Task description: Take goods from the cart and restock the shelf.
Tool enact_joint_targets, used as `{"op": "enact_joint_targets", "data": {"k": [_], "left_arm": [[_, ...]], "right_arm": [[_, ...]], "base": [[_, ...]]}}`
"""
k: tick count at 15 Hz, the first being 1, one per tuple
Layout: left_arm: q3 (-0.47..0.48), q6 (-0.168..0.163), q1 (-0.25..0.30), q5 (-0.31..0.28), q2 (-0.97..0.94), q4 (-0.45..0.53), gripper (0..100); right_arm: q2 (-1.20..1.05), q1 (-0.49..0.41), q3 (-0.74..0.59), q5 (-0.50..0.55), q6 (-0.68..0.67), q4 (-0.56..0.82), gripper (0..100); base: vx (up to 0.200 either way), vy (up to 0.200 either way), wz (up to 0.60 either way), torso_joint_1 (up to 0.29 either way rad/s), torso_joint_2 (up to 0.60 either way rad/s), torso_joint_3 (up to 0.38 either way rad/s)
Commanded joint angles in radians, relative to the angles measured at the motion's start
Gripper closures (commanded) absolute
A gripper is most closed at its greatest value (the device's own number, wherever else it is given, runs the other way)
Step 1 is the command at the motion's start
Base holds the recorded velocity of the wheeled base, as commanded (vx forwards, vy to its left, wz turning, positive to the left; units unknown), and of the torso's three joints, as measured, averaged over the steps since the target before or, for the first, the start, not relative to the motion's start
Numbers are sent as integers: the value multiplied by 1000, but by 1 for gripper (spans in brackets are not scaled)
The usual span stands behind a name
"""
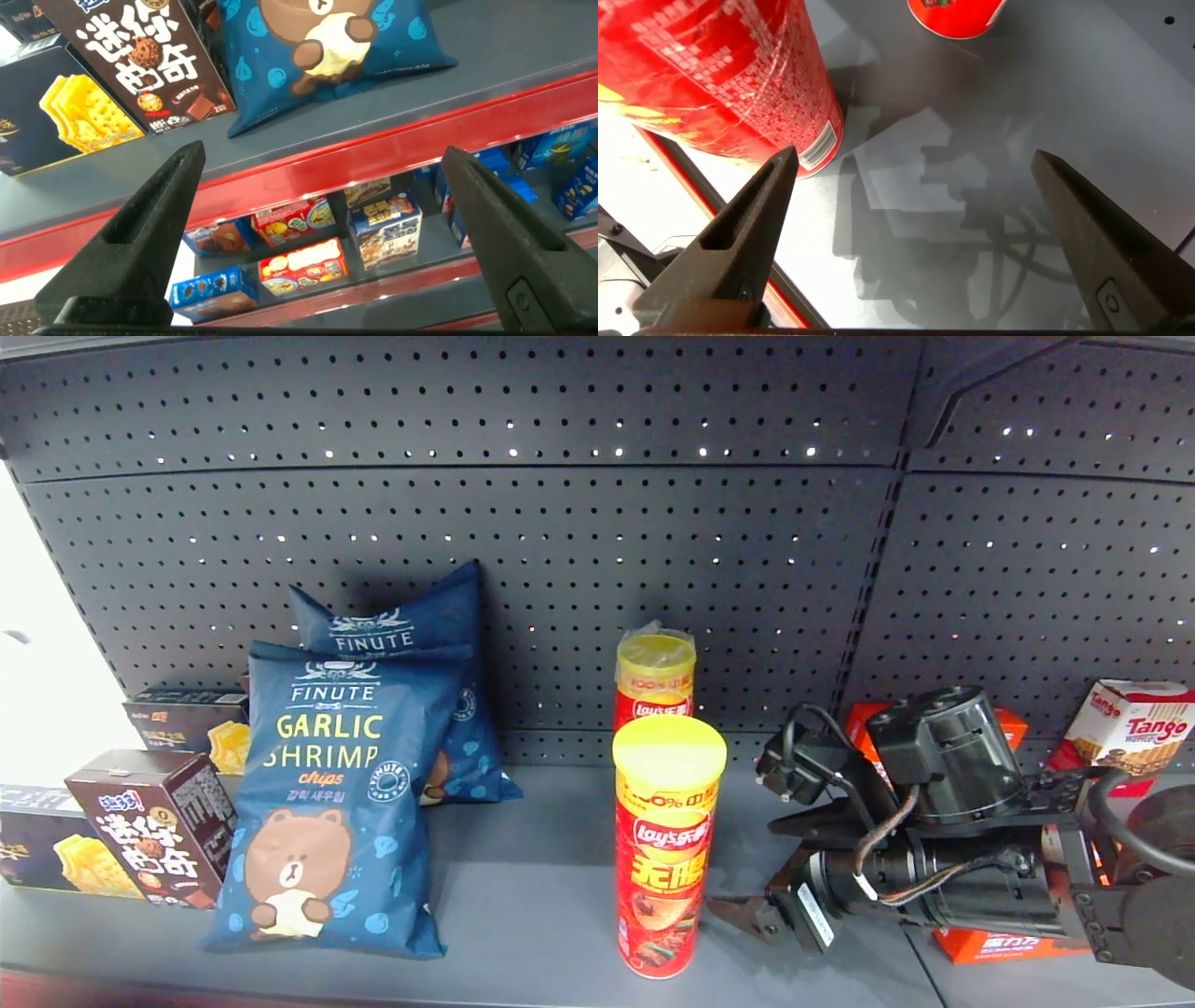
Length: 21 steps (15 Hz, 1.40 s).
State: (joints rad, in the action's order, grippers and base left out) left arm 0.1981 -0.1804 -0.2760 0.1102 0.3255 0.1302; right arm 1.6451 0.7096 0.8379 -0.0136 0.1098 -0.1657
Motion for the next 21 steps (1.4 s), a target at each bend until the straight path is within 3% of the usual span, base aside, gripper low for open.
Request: {"op": "enact_joint_targets", "data": {"k": [1,15,21], "left_arm": [[0,-1,0,0,-2,0,0],[-2,1,1,2,-10,0,0],[3,1,4,3,-19,-1,0]], "right_arm": [[-5,1,0,0,-1,0,0],[-24,5,-19,0,1,0,0],[-219,-82,-37,40,-16,-23,0]], "base": [[0,0,0,0,0,0],[0,0,0,0,0,0],[0,0,0,0,0,0]]}}
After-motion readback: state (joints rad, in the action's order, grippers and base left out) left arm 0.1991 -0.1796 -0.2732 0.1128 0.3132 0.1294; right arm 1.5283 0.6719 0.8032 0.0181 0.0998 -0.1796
